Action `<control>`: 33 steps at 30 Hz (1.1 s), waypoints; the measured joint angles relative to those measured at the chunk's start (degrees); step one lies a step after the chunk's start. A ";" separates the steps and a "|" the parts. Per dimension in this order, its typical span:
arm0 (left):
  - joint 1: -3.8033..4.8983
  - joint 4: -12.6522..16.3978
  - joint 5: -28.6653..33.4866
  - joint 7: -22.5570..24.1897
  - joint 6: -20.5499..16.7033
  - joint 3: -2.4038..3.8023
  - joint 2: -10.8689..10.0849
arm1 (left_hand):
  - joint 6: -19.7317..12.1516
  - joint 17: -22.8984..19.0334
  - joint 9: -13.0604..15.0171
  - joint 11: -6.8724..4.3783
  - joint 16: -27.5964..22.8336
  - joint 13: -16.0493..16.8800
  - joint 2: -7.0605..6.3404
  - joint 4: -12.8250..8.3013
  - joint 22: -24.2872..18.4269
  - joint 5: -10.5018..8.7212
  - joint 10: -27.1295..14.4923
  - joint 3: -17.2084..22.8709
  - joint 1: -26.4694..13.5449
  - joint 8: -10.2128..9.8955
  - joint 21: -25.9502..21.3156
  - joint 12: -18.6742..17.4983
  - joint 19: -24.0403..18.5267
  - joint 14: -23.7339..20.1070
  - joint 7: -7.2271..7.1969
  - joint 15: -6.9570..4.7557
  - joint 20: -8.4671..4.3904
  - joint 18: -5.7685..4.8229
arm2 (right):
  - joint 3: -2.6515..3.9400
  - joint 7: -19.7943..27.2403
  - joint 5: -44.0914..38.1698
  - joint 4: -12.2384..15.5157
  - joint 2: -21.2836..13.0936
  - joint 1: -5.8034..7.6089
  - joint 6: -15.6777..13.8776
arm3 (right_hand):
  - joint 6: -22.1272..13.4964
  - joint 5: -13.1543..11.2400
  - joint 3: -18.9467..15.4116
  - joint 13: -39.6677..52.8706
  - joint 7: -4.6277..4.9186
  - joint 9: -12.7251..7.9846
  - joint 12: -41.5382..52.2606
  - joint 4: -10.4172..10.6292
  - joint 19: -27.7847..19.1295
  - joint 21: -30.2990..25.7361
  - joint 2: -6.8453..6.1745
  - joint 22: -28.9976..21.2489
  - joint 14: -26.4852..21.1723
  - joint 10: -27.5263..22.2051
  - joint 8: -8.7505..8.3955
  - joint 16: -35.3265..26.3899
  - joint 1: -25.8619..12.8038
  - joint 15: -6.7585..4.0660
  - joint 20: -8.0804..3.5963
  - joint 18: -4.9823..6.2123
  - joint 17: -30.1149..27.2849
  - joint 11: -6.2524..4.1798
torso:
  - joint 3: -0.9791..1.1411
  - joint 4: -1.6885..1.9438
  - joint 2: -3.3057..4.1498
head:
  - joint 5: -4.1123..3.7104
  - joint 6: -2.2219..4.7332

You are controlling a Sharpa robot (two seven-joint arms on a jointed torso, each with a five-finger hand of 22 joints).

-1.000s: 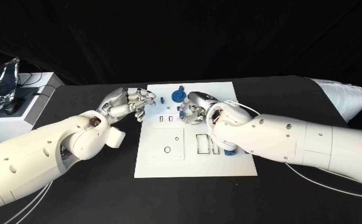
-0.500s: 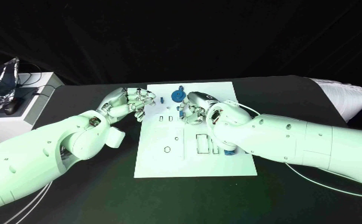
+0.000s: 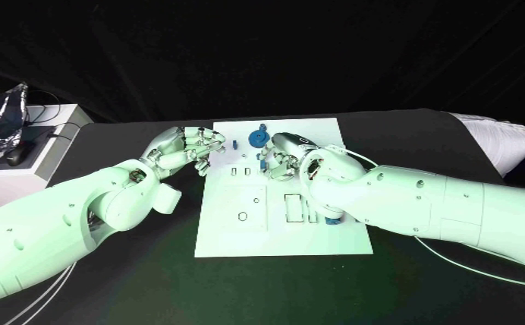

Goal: Assemble the parts on the task board

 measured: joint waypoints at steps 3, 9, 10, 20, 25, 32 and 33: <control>0.00 -0.04 0.00 0.00 0.02 0.00 0.03 | 0.00 0.00 0.00 0.00 0.00 0.00 0.00 0.00 0.00 0.00 0.00 0.00 0.00 0.00 0.00 0.00 0.00 0.00 0.00 0.00 0.00 0.00 | 0.00 0.01 -0.05 0.16 -0.15 0.00 -0.34 | -0.51 -0.16 -0.37 0.00 0.22 -0.05 -0.05 0.14 0.00 -0.35 -0.02 0.00 0.00 0.12 -0.21 0.00 -0.02 0.00 0.00 0.00 0.00 0.12 | -0.01 -0.01 0.00 | 0.00 -0.02; -0.02 -0.18 -0.10 -0.23 0.03 0.00 0.12 | 0.00 -0.36 -0.06 0.00 0.00 -0.01 -0.06 -0.17 -0.54 0.00 0.00 -0.17 -0.25 -0.22 -0.07 0.00 -0.04 0.00 0.00 0.00 0.04 0.00 | 0.00 0.31 -0.07 1.10 -1.17 -0.02 -1.90 | -7.54 -2.01 -17.49 0.00 1.69 -1.36 -0.80 6.39 -0.07 -0.58 1.07 -0.01 -0.04 0.10 -3.25 0.00 3.75 1.81 1.56 0.00 0.00 2.07 | -0.01 0.00 0.00 | -0.14 -0.03; -0.02 -0.20 -0.19 -0.34 0.04 0.00 0.13 | -0.16 -0.62 -0.24 0.02 -0.17 -0.06 -0.25 -0.17 -1.31 0.00 -0.02 -0.17 -0.89 -0.69 -0.50 0.00 -0.49 -0.13 0.10 0.13 0.20 0.00 | 0.00 0.40 -0.05 1.35 -1.44 -0.02 -2.22 | -8.93 -2.37 -21.86 -0.01 1.94 -1.60 -0.80 9.37 -0.07 -0.58 0.54 -0.01 0.00 0.15 -3.47 0.00 5.93 1.85 1.56 0.00 0.00 2.21 | -0.01 0.00 0.00 | -0.16 -0.03; -0.03 -0.31 -2.43 -2.58 -0.12 0.00 0.11 | -1.85 4.35 -0.73 -0.18 3.98 3.05 -1.92 1.15 -1.91 0.00 1.89 -4.71 -4.87 -2.83 -1.07 4.69 -1.38 2.22 -0.22 -0.13 0.17 0.00 | 0.83 3.25 1.94 4.70 -4.28 1.03 -7.43 | -8.86 -3.63 -28.28 -0.01 1.77 -1.42 -0.80 11.68 0.11 -0.58 0.59 -0.01 0.00 0.23 -2.59 0.00 3.48 1.84 1.74 0.00 0.00 2.28 | -0.02 -0.17 -0.15 | -0.18 0.24; -0.01 -0.32 -4.04 -5.28 -0.69 0.01 0.17 | -1.00 12.13 2.67 -0.63 10.60 12.55 -0.46 4.24 3.51 0.02 0.78 -9.55 -7.26 1.39 2.74 18.80 2.62 6.55 -0.81 -0.75 -0.48 0.00 | 1.51 6.06 6.10 5.54 -6.36 2.57 -9.90 | -5.27 -3.70 -26.65 0.00 1.43 -0.39 -0.80 11.40 0.11 -0.58 3.11 -0.02 0.00 0.12 -0.01 0.00 0.35 1.84 1.74 0.00 0.00 2.17 | 0.01 -0.20 -0.32 | 0.08 0.40; 0.42 -0.30 -7.57 -12.45 -2.29 0.10 0.56 | -2.02 24.63 7.57 -2.39 20.37 27.07 2.95 8.66 15.42 0.02 1.41 -14.17 -15.24 10.12 10.28 38.60 10.17 13.88 -2.31 -2.00 -1.70 -2.22 | 2.07 11.22 17.48 4.61 -9.26 5.30 -10.76 | -2.25 -1.39 -24.70 0.03 -0.58 2.15 -0.20 11.10 0.02 -0.58 6.99 -0.02 -0.10 0.04 5.84 0.00 -0.59 0.57 0.76 0.00 0.00 0.35 | 0.29 -0.30 -1.01 | 0.70 0.37; 0.63 -0.31 -8.22 -13.60 -2.50 0.12 0.72 | -1.83 24.90 7.94 -2.61 21.17 29.17 3.31 8.73 16.95 0.02 2.52 -14.52 -16.00 11.01 11.16 40.63 11.11 14.14 -2.50 -2.27 -1.88 -2.23 | 2.10 11.86 19.12 4.37 -9.60 5.64 -10.70 | -1.99 -0.83 -24.45 0.03 -0.84 2.65 -0.13 11.04 0.09 -0.58 7.21 -0.02 -0.09 0.11 6.75 0.00 -0.37 0.28 0.62 0.00 0.00 0.08 | 0.32 -0.32 -1.16 | 0.77 0.36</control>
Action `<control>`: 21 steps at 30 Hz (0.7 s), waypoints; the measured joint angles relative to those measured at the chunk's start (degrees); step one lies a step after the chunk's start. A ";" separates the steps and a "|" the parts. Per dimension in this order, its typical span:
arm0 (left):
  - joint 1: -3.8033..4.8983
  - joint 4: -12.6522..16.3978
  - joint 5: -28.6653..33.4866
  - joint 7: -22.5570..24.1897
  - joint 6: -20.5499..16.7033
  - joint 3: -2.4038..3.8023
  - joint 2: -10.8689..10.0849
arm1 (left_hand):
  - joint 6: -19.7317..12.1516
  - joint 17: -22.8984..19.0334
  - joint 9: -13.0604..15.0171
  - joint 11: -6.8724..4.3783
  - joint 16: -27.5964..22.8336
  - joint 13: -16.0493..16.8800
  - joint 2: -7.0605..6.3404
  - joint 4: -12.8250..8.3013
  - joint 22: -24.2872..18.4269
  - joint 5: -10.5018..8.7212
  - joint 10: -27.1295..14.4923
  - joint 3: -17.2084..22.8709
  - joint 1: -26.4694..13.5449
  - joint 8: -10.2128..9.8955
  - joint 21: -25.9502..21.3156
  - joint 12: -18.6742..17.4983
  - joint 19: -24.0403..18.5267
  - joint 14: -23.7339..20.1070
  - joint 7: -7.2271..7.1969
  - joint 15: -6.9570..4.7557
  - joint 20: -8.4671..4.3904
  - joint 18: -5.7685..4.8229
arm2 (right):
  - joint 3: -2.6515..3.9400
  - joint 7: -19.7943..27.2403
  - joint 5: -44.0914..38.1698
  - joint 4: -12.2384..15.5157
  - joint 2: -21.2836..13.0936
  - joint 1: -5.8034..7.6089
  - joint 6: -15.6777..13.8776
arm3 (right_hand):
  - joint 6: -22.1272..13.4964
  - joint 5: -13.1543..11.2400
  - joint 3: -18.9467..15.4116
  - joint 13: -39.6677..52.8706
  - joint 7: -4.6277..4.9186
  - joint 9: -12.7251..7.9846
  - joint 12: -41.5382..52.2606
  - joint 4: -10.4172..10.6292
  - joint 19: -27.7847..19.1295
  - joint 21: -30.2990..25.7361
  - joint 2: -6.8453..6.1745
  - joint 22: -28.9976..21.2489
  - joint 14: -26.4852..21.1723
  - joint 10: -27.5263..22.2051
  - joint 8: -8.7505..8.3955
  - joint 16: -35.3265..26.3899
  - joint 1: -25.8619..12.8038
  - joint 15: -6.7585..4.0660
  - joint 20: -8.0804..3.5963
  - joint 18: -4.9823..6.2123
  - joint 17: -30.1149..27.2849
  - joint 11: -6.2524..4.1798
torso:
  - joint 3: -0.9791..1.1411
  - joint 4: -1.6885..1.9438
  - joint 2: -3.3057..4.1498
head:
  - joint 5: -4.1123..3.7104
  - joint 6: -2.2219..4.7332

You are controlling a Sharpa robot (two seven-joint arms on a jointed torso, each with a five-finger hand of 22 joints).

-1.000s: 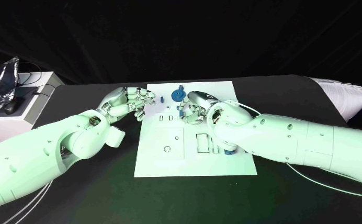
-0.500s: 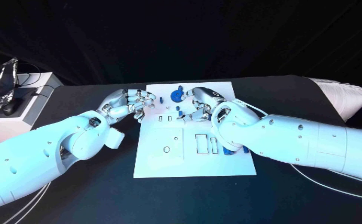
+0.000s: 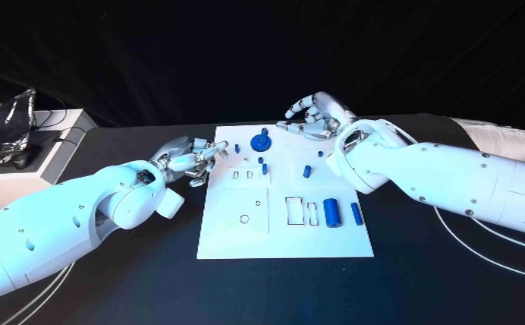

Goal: Assemble the parts on the task board

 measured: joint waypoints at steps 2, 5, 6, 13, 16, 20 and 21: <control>0.70 -0.19 -1.71 -2.80 -0.30 0.02 0.61 | 0.55 0.19 0.86 -0.54 1.65 4.51 0.66 0.04 3.14 0.00 2.60 -0.44 -1.24 1.93 1.76 4.08 1.92 0.21 -0.54 -0.21 -0.44 -0.89 | 0.06 1.34 3.77 -0.60 -0.80 0.70 0.33 | 0.43 0.77 0.72 0.00 -0.43 1.65 0.00 -0.09 -0.09 0.03 0.67 0.00 0.06 -0.06 2.61 0.00 0.67 -0.48 -0.65 0.00 0.00 -0.52 | 0.06 -0.04 -0.25 | 0.14 0.00; 2.08 -0.64 -4.68 -7.04 -0.13 0.08 1.68 | 1.47 0.20 1.76 -1.27 3.53 9.34 0.76 -0.04 7.12 0.00 5.74 -0.82 -1.34 4.04 3.82 8.14 4.30 0.19 -1.46 -1.03 -1.00 -1.48 | 0.09 2.78 8.52 -1.32 -1.92 1.28 1.19 | -0.11 2.64 1.74 0.00 -1.07 4.31 0.03 -0.15 -0.08 0.23 1.03 0.00 0.09 0.00 6.12 0.00 1.03 -0.93 -1.08 0.00 0.00 -1.04 | 0.19 -0.17 -0.69 | 0.37 -0.01; 2.53 -0.81 -5.76 -8.36 0.12 0.11 2.04 | 1.48 0.20 2.01 -1.48 3.84 10.19 0.56 -0.28 7.92 0.00 6.32 -0.53 -0.84 4.42 4.24 8.85 4.59 0.19 -1.58 -1.04 -1.31 -1.79 | 0.09 3.10 9.69 -1.46 -2.25 1.39 1.51 | -0.54 2.96 2.02 -0.01 -1.26 5.15 0.17 -0.13 -0.08 0.23 1.03 0.00 0.09 0.09 7.06 0.00 1.03 -0.93 -1.08 0.00 0.00 -1.13 | 0.23 -0.23 -0.83 | 0.42 -0.02; 5.70 -3.26 -15.13 -17.84 4.57 0.12 6.64 | 1.54 0.19 3.18 -2.18 5.48 14.19 -6.05 -0.19 12.50 0.00 8.77 15.02 -0.75 6.74 6.47 11.89 7.08 0.18 -2.53 -1.50 -1.88 -2.65 | 0.08 4.53 15.67 -2.23 -4.56 1.70 4.03 | -2.43 6.71 3.22 -0.01 -1.32 8.25 0.17 -0.07 -0.09 0.23 0.77 -0.01 -0.11 0.09 9.69 0.00 1.75 -1.13 -1.47 -0.01 0.00 -1.13 | 0.60 -0.40 -1.96 | 0.87 -0.32; 6.74 -4.31 -18.78 -21.12 6.39 0.08 8.70 | 2.25 0.19 4.76 -2.78 6.14 16.23 -6.46 -0.15 14.07 0.00 10.26 14.77 -1.97 8.56 7.09 13.36 7.92 0.29 -3.24 -1.95 -2.38 -2.67 | 0.05 4.75 16.89 -2.42 -5.00 1.70 4.86 | -3.17 6.85 3.54 -0.02 -1.24 8.51 0.17 -0.06 -0.09 0.23 0.77 -0.01 -0.12 0.09 9.69 0.00 1.75 -1.13 -1.47 -0.01 0.00 -1.13 | 0.71 -0.42 -2.33 | 0.94 -0.44; 7.96 -5.84 -23.11 -24.81 8.30 -0.53 11.31 | 2.48 0.19 7.00 -3.14 6.39 17.38 -5.70 0.00 14.35 0.00 11.02 12.80 -3.78 10.60 7.31 13.95 8.35 0.28 -3.47 -2.40 -2.82 -2.67 | 0.03 4.80 17.63 -2.44 -5.26 1.61 5.77 | -3.37 6.94 3.56 -0.02 -1.18 8.67 0.17 -0.05 -0.09 0.01 0.77 -0.01 -0.12 0.09 9.69 0.00 1.75 -1.13 -1.47 -0.01 0.00 -1.13 | 0.87 -0.53 -2.81 | 1.07 -0.64; 8.29 -6.24 -24.01 -25.58 8.69 -0.85 11.91 | 2.46 0.19 7.52 -3.35 6.42 17.59 -5.52 0.05 14.35 0.00 11.23 11.98 -4.32 11.00 7.53 14.17 8.37 0.16 -3.49 -2.55 -2.84 -2.67 | 0.01 4.80 17.68 -2.42 -5.31 1.57 5.95 | -3.67 6.94 3.56 -0.02 -1.11 8.72 0.17 -0.05 -0.09 0.01 0.77 -0.01 -0.12 0.09 9.69 0.00 1.75 -1.13 -1.47 -0.01 0.00 -1.13 | 0.88 -0.54 -2.91 | 1.08 -0.71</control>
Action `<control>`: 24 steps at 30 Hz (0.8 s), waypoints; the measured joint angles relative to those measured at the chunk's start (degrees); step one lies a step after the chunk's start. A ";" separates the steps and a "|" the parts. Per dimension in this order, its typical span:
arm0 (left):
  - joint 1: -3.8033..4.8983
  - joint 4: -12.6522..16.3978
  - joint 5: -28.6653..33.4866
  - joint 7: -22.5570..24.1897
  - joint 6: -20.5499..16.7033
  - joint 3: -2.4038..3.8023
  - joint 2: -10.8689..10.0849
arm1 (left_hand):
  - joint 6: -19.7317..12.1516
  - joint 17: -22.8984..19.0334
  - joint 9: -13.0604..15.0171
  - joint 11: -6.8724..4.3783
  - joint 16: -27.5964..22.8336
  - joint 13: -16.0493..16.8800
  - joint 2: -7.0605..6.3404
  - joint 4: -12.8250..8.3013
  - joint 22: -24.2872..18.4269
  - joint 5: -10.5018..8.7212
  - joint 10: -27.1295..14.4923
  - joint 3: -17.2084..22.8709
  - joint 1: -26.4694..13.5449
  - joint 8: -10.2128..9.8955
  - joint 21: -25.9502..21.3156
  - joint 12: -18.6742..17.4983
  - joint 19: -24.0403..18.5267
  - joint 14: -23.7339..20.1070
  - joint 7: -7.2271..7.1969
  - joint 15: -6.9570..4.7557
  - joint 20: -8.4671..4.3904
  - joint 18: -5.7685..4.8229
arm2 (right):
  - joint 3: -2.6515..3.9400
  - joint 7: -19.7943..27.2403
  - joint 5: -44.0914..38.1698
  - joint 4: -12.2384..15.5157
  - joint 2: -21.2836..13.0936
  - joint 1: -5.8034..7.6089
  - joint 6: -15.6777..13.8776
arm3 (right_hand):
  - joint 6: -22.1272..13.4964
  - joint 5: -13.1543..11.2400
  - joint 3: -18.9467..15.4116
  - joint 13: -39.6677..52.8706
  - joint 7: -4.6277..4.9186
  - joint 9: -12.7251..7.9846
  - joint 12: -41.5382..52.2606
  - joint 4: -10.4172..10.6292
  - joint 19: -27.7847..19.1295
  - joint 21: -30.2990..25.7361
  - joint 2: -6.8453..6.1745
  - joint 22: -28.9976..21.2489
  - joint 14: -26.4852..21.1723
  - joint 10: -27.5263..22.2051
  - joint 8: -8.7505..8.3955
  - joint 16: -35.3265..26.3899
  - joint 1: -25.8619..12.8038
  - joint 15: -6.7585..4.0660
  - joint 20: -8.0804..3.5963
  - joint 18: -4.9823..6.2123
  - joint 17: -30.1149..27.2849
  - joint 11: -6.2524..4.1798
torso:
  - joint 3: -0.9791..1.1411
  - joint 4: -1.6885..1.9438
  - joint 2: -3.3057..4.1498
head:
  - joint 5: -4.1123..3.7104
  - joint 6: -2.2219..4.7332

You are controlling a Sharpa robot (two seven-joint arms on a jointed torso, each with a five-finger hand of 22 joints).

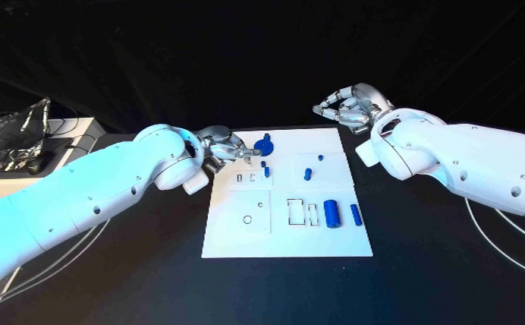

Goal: Assemble the parts on the task board

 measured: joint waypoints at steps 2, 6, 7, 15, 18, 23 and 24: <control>1.09 -1.37 -1.84 -1.73 0.92 -1.20 1.57 | -0.30 0.00 0.84 -0.09 0.00 0.35 0.52 0.07 0.00 0.00 0.09 -1.49 -0.76 0.39 0.17 0.24 0.29 0.13 -0.30 -0.23 -0.29 0.00 | -0.02 -0.03 0.03 0.00 -0.05 -0.07 0.35 | -0.17 0.00 0.00 0.00 0.00 0.03 0.00 0.00 0.00 0.00 -0.01 0.00 0.00 0.00 0.00 0.00 -0.01 0.00 0.00 0.00 0.00 0.00 | 0.05 -0.01 -0.20 | 0.02 -0.11; 3.27 -3.97 -4.22 -4.58 2.62 -3.56 4.23 | -0.52 0.00 1.49 -0.29 0.00 0.69 1.46 0.16 0.00 0.00 0.29 -2.94 -1.70 0.40 0.41 0.24 0.60 0.13 -0.50 -0.23 -0.19 0.01 | -0.07 -0.14 0.02 -0.15 0.00 -0.19 0.86 | -0.23 0.00 0.00 0.00 0.05 0.10 0.00 0.00 0.00 0.00 -0.23 0.00 0.00 0.00 0.00 0.00 -0.23 0.00 0.00 0.00 0.00 0.00 | 0.13 -0.04 -0.58 | 0.05 -0.39; 3.68 -4.55 -4.61 -5.18 3.04 -3.98 4.79 | -0.52 0.00 1.54 -0.29 0.00 0.69 1.64 0.16 0.00 0.00 0.29 -2.93 -1.88 0.40 0.43 0.24 0.69 0.13 -0.50 -0.23 -0.28 0.01 | -0.08 -0.17 0.00 -0.23 0.01 -0.22 0.95 | -0.37 0.00 0.00 -0.01 0.19 0.14 0.00 0.00 0.00 -0.12 -0.23 0.00 0.00 0.00 0.00 0.00 -0.23 0.00 0.00 0.00 0.00 0.00 | 0.13 -0.05 -0.63 | 0.05 -0.44; 5.43 -8.91 -6.37 -8.82 6.92 -5.62 8.66 | -1.01 -0.01 1.83 -0.29 0.00 0.42 2.28 0.03 -0.01 0.00 0.29 -1.29 -1.78 0.09 0.43 0.24 0.70 0.13 -0.41 -0.22 -0.28 0.01 | -0.14 -0.65 -0.22 -0.90 0.35 -0.35 1.44 | -1.01 0.56 0.31 -0.01 0.41 0.29 0.00 -0.01 0.00 -0.72 -0.67 -0.01 0.00 0.00 0.00 0.00 -0.25 0.00 0.01 0.00 0.00 0.01 | 0.27 -0.22 -0.98 | 0.07 -0.73; 5.86 -10.46 -6.67 -9.58 8.13 -5.89 10.34 | -1.07 -0.01 1.92 -0.29 0.00 0.28 2.30 0.05 -0.01 0.00 0.28 0.38 -1.76 -0.20 0.43 0.24 0.69 0.13 -0.36 -0.22 -0.28 -0.88 | -0.16 -0.81 -0.30 -1.22 0.63 -0.36 1.50 | -1.42 0.79 0.63 -0.01 0.42 0.42 -0.41 -0.02 0.00 -1.47 -0.68 -0.01 0.00 0.00 0.00 0.00 -0.26 0.00 0.01 0.00 0.00 0.01 | 0.31 -0.25 -0.98 | -0.01 -0.73; 6.62 -13.23 -7.19 -10.51 9.86 -6.41 12.84 | -1.06 -0.01 1.97 -0.28 0.00 0.28 2.07 0.01 -0.01 0.00 0.28 1.07 -1.53 -0.48 0.43 0.24 0.69 0.13 -0.36 -0.22 -0.28 -0.88 | -0.17 -0.74 -0.31 -1.70 1.17 -0.38 1.43 | -2.45 1.66 1.92 -0.02 0.83 1.04 -3.03 -0.01 -0.01 -7.14 -1.46 -0.01 0.00 -0.17 -0.36 -1.04 -0.43 0.01 0.02 0.91 0.00 0.16 | 0.31 -0.32 -0.94 | -0.11 -0.76; 6.70 -13.54 -7.26 -10.60 10.07 -6.49 13.10 | -1.06 -0.01 1.98 -0.28 0.00 0.28 2.07 0.00 -0.01 0.00 0.28 1.24 -1.53 -0.49 0.43 0.24 0.69 0.13 -0.36 -0.22 -0.28 -0.87 | -0.18 -0.67 -0.28 -1.76 1.23 -0.39 1.40 | -2.64 1.78 2.08 -0.02 0.81 1.11 -3.45 -0.02 -0.06 -7.99 -1.60 -0.01 0.00 -0.56 -0.47 -1.32 -0.45 0.01 0.06 1.06 0.00 0.26 | 0.30 -0.32 -0.93 | -0.12 -0.79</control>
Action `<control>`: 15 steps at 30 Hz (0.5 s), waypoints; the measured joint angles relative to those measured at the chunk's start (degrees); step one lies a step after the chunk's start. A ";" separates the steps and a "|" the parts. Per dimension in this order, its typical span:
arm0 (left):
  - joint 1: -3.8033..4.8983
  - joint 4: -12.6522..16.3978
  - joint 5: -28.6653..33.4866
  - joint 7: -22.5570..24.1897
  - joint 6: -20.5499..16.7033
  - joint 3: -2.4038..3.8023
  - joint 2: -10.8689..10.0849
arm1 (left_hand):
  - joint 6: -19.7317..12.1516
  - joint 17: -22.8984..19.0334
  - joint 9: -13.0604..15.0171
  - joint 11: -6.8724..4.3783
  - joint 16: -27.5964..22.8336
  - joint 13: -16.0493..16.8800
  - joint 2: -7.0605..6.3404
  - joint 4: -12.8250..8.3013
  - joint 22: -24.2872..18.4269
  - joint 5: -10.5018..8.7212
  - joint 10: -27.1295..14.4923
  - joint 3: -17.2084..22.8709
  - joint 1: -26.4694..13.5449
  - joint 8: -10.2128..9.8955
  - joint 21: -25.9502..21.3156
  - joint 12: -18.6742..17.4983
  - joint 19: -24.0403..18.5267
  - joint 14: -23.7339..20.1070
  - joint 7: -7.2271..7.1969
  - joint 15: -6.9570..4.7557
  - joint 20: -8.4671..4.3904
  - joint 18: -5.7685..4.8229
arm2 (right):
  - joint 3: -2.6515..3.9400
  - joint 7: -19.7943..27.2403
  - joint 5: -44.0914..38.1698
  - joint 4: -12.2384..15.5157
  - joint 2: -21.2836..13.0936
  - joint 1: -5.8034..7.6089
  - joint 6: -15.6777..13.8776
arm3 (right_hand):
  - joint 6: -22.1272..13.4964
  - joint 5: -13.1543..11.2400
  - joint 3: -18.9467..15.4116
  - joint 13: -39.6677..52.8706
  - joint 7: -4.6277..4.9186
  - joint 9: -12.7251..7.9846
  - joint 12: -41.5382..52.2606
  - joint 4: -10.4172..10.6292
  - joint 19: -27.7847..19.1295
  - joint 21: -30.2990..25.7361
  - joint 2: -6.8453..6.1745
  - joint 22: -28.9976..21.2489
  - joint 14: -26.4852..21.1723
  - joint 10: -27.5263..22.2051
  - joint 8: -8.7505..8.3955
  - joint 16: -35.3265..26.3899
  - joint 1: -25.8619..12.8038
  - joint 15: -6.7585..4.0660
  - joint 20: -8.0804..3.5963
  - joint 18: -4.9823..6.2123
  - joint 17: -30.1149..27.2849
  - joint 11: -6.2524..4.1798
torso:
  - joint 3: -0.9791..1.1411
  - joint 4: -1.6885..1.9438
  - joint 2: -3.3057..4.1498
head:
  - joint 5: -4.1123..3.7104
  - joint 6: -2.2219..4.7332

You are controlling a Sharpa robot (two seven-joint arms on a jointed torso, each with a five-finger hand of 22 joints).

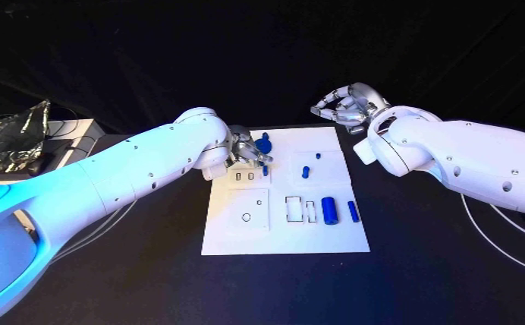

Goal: Assemble the parts on the task board

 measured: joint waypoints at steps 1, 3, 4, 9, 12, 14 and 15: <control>0.11 -0.44 -0.10 -0.14 0.32 -0.13 0.37 | 0.00 0.00 0.02 0.00 0.00 0.00 0.00 0.00 0.00 0.00 0.00 0.13 0.00 0.00 0.00 0.00 0.00 0.00 0.00 0.00 0.00 0.00 | 0.00 0.12 0.06 -0.09 0.08 0.00 -0.06 | -0.50 0.36 0.74 0.00 0.04 0.35 -1.48 -0.05 -0.99 -3.08 -0.38 0.00 0.00 -1.47 -0.22 -1.05 0.27 0.00 0.13 0.88 0.00 0.10 | -0.01 0.00 0.02 | -0.02 -0.03; 0.31 -1.37 -0.33 -0.42 1.04 -0.38 1.10 | 0.00 0.00 0.06 0.16 0.00 -0.16 -0.34 -0.07 0.00 0.00 -0.17 0.88 0.34 -0.23 0.00 0.00 0.00 0.00 0.00 0.00 0.00 0.00 | -0.01 0.53 0.33 -0.35 0.27 0.00 -0.28 | -0.61 0.43 1.69 0.00 0.01 0.80 -3.34 -0.06 -2.71 -7.15 -0.88 0.00 0.00 -3.28 -0.22 -2.53 0.06 0.00 0.17 1.20 0.00 0.11 | -0.02 -0.01 0.06 | -0.04 -0.08; 0.37 -1.71 -0.41 -0.55 1.35 -0.45 1.36 | 0.00 0.00 0.08 0.22 0.00 -0.20 -0.38 -0.08 0.00 0.00 -0.23 1.01 0.38 -0.25 0.00 0.00 0.00 0.00 0.00 0.00 0.00 0.00 | -0.01 0.75 0.50 -0.46 0.33 0.00 -0.40 | -0.88 0.79 2.58 -0.04 -0.07 1.22 -5.29 -0.09 -4.33 -11.12 -1.20 0.00 0.00 -5.08 -0.22 -4.23 0.35 0.00 0.12 2.45 0.00 0.11 | -0.02 -0.01 0.07 | -0.07 -0.09; 0.58 -3.02 -0.82 -1.04 2.74 -0.71 2.47 | -0.20 0.00 0.14 0.22 0.00 -0.39 -0.38 -0.14 0.00 0.00 -0.23 2.05 0.38 -0.48 0.00 0.00 0.00 0.00 0.20 0.00 0.00 0.00 | -0.02 2.33 2.25 -1.21 0.63 0.00 -1.32 | -2.06 0.88 6.03 -12.41 0.19 2.35 -17.71 -0.14 -12.03 -31.56 -2.55 -10.05 -1.92 -15.16 -0.77 -14.72 0.02 0.13 0.08 5.89 -9.81 0.28 | -0.03 -0.01 0.10 | -0.24 -0.24; 0.63 -3.36 -1.03 -1.25 3.34 -0.76 2.70 | -0.20 0.00 0.21 0.40 0.00 -0.48 -0.38 -0.08 -0.01 0.00 -0.41 2.11 0.38 -0.49 0.00 -0.25 0.00 0.00 0.21 0.00 0.00 0.00 | -0.02 3.27 3.49 -1.55 0.68 0.00 -1.88 | -2.42 0.88 7.94 -20.36 0.19 2.99 -24.57 -0.20 -15.24 -43.17 -3.25 -17.52 -4.35 -19.92 -1.12 -22.01 -0.30 0.16 0.15 7.36 -17.00 0.28 | -0.04 0.00 0.13 | -0.37 -0.31; 0.65 -3.57 -1.14 -1.35 3.63 -0.78 2.83 | -0.20 -0.01 0.21 0.42 0.00 -0.48 -0.38 -0.08 -0.01 0.00 -0.43 2.11 0.38 -0.49 0.00 -0.26 0.00 0.00 0.21 0.00 0.00 0.00 | -0.02 3.75 4.13 -1.71 0.70 0.00 -2.18 | -2.45 0.88 8.57 -22.47 0.20 3.22 -26.33 -0.23 -15.84 -46.63 -3.45 -19.85 -4.85 -21.00 -1.11 -24.36 -0.39 0.14 0.24 7.42 -18.94 0.27 | -0.05 0.02 0.16 | -0.49 -0.35; 0.65 -3.69 -1.19 -1.39 3.75 -0.79 2.93 | -0.20 -0.01 0.21 0.42 0.00 -0.48 -0.38 -0.08 -0.01 0.00 -0.43 2.10 0.38 -0.48 0.00 -0.26 0.00 0.00 0.21 0.00 0.00 0.00 | -0.02 3.96 4.42 -1.79 0.73 0.00 -2.32 | -2.45 0.88 8.57 -23.14 0.20 3.33 -26.81 -0.23 -15.84 -47.70 -3.55 -20.65 -4.93 -21.09 -1.11 -25.11 -0.48 0.22 0.25 7.42 -19.49 0.23 | -0.07 0.03 0.17 | -0.52 -0.36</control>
